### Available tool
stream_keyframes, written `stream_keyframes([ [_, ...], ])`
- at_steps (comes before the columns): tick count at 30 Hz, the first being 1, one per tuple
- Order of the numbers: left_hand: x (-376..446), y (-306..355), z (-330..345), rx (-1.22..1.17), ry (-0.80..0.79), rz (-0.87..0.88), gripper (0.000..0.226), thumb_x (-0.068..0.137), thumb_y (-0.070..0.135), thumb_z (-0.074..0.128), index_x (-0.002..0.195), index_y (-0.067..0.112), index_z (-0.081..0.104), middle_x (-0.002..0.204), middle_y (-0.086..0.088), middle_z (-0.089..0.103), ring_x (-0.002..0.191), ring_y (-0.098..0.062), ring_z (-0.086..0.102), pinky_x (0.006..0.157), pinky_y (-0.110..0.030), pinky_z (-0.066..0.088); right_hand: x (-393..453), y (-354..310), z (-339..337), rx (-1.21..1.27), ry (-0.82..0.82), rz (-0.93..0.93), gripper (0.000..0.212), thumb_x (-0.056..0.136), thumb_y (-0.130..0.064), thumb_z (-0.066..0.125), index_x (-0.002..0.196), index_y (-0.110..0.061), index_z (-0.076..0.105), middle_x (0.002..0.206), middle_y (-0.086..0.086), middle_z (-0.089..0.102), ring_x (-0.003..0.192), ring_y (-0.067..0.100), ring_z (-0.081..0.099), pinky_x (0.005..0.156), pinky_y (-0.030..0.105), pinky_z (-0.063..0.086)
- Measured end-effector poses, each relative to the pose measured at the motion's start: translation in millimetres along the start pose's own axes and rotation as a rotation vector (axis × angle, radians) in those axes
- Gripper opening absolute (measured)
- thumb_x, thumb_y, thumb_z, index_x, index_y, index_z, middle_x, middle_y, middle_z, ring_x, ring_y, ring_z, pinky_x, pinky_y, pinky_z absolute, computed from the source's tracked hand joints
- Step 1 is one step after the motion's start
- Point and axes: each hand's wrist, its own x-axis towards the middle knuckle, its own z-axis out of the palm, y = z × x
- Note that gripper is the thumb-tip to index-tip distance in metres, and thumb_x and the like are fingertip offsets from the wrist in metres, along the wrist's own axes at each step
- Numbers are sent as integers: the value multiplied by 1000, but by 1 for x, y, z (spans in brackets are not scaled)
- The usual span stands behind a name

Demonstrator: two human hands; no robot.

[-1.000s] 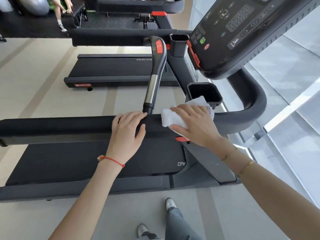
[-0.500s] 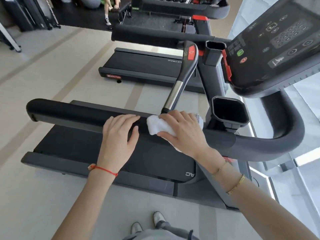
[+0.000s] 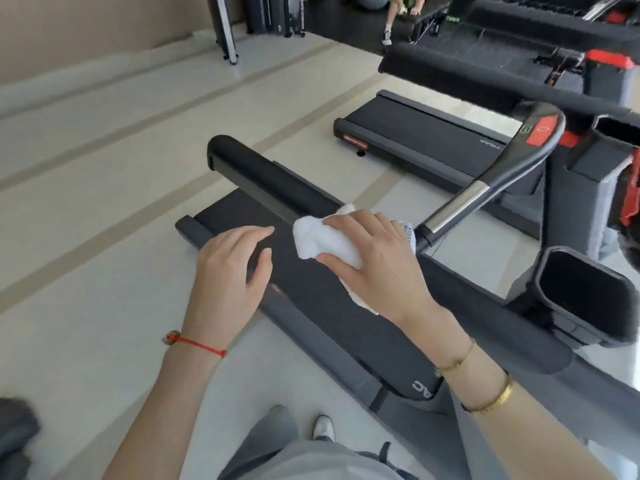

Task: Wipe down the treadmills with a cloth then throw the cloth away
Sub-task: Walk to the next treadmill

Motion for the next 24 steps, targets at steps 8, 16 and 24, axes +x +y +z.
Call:
stream_keyframes([
  [8,-53,-33,-38,129,134,-278,28,94,8,58,121,11,65,118,-4,66,108,-25,60,95,-41,46,22,-47,49,237,-164,-180,36,90,-48,58,119,-27,61,109,-9,61,92,18,52,85,33,40],
  [16,-86,-86,-60,203,193,-505,28,93,5,60,121,9,66,117,-6,67,107,-27,61,95,-40,48,57,-88,113,365,-384,-252,34,90,-50,60,117,-30,61,107,-11,62,95,16,54,86,33,42],
  [24,-78,-159,-99,218,230,-664,28,94,5,59,122,7,65,118,-6,67,110,-27,61,96,-45,48,123,-146,186,429,-508,-294,34,89,-48,61,118,-30,61,108,-11,62,99,16,53,89,33,40],
])
